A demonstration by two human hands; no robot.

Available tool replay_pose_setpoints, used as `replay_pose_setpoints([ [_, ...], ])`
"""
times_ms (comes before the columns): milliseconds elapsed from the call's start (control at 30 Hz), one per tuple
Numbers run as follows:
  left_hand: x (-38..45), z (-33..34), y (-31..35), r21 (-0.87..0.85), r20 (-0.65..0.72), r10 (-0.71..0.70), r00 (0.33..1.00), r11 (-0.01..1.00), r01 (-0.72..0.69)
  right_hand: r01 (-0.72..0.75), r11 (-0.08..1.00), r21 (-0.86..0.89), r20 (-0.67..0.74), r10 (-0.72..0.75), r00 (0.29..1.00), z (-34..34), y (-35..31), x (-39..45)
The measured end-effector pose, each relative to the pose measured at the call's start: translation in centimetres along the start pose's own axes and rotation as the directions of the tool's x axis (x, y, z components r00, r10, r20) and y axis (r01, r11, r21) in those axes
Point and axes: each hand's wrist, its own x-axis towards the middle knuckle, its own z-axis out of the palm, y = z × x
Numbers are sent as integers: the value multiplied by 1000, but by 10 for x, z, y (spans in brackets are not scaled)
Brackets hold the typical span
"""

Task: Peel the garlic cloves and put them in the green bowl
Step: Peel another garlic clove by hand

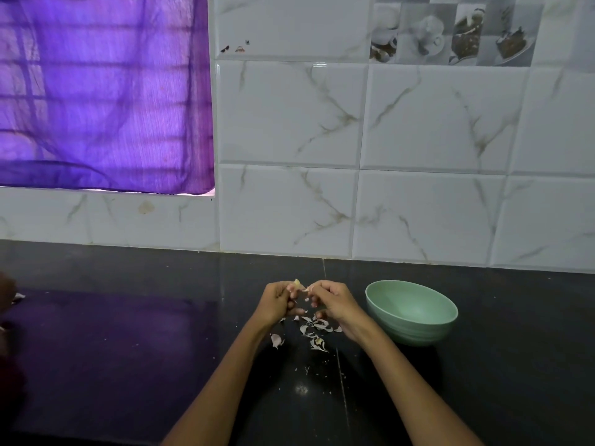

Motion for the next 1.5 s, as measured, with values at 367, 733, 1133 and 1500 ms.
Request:
replay_pose_setpoints([
  [367,1,-8,-5,-147,-121,-66,990,988,48,29,948,-318,-91,-61,994,-5,3,3],
  [733,-3,-1,-5,104,-53,40,998,994,-35,118,923,-367,-130,-177,976,-2,0,-3],
  [1133,-1,6,-8,-101,-84,-15,996,995,7,18,760,-650,-186,-182,966,5,3,1],
  [1500,3,2,-4,-389,-193,-149,970,919,64,-19,711,-703,-142,-114,983,7,-2,-4],
])
